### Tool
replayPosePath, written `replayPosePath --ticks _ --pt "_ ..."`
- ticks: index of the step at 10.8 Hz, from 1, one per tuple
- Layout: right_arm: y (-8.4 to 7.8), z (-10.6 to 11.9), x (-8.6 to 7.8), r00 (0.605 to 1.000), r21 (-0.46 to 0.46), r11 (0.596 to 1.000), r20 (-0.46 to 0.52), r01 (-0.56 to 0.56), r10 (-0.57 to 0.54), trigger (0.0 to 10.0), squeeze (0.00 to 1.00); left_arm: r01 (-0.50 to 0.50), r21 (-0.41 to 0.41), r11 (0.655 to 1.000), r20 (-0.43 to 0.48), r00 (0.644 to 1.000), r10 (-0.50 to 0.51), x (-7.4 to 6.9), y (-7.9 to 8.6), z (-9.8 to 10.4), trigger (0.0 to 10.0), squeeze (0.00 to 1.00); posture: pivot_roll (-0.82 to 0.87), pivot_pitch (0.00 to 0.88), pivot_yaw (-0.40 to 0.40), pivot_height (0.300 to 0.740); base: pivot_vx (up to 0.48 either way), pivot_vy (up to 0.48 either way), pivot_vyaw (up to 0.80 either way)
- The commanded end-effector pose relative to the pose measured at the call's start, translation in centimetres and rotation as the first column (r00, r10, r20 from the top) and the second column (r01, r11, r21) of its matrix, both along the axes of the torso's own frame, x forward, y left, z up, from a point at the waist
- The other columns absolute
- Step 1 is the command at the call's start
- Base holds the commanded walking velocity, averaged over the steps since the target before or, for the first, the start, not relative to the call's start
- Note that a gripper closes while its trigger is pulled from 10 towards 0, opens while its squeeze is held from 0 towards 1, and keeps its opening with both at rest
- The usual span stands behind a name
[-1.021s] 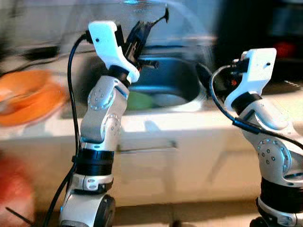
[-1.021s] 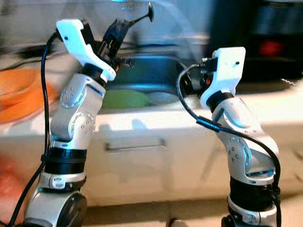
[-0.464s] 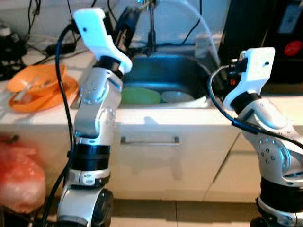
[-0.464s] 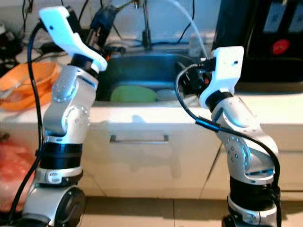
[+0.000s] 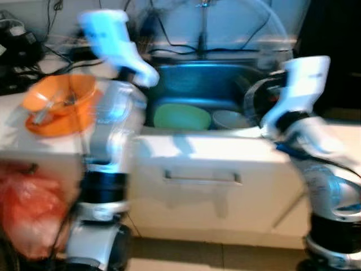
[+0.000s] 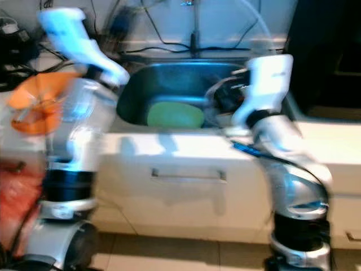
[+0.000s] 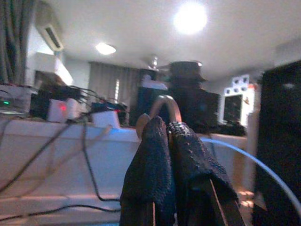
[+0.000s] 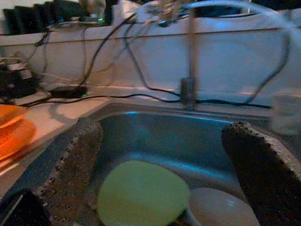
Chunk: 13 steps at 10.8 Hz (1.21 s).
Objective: Kitchen organization
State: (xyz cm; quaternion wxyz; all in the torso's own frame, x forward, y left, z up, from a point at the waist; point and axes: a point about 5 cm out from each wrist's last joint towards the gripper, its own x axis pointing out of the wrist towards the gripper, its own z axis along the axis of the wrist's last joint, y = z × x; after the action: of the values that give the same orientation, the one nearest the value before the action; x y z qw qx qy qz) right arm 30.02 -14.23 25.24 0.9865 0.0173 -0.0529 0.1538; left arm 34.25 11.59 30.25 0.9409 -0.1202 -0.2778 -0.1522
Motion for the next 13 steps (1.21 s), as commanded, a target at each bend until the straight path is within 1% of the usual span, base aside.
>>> replayPosePath --ticks 1,2,7,8,10,11,13 --pt "-0.7 0.4 0.0 0.999 -0.006 1.000 0.021 0.024 -0.024 10.0 0.00 0.031 0.009 0.999 0.017 0.999 -0.031 -0.2 -1.2 0.4 0.0 0.00 -0.14 0.000 0.065 0.740 0.296 0.356 0.00" --pt "-0.7 0.4 0.0 1.000 -0.009 1.000 0.021 0.022 -0.022 10.0 0.00 0.034 0.004 0.999 0.019 0.999 -0.034 -0.3 -1.3 0.5 0.0 0.00 -0.14 0.000 0.064 0.740 0.281 0.307 0.00" --pt "-0.5 0.4 0.0 1.000 -0.011 1.000 0.021 0.014 -0.014 10.0 0.00 0.049 0.005 0.999 0.011 0.999 -0.049 -0.3 -1.6 0.1 0.0 0.00 -0.14 0.000 0.063 0.740 0.000 0.000 0.00" --pt "-0.5 0.3 0.0 1.000 -0.010 1.000 0.021 0.013 -0.013 10.0 0.00 0.059 0.015 0.998 0.001 0.998 -0.059 -0.3 -1.8 -0.2 0.0 0.00 -0.14 0.000 0.064 0.740 0.000 0.000 0.00" --pt "-0.4 0.3 0.0 1.000 -0.009 1.000 0.019 0.013 -0.013 10.0 0.00 0.062 0.010 0.998 -0.010 0.998 -0.062 -0.2 -1.7 -0.4 0.0 0.00 -0.14 0.000 0.064 0.740 0.000 0.000 0.00" --pt "-0.4 0.3 0.0 1.000 -0.009 1.000 0.016 0.013 -0.013 10.0 0.00 0.066 -0.007 0.998 -0.033 0.997 -0.066 0.0 -1.7 -0.7 0.0 0.00 -0.14 0.000 0.065 0.740 0.000 0.000 0.00" --pt "-0.4 0.3 0.1 1.000 -0.008 1.000 0.015 0.015 -0.015 10.0 0.00 0.080 -0.003 0.997 -0.055 0.995 -0.080 0.1 -1.8 -1.2 0.0 0.00 -0.14 0.000 0.067 0.740 0.000 0.000 0.00"
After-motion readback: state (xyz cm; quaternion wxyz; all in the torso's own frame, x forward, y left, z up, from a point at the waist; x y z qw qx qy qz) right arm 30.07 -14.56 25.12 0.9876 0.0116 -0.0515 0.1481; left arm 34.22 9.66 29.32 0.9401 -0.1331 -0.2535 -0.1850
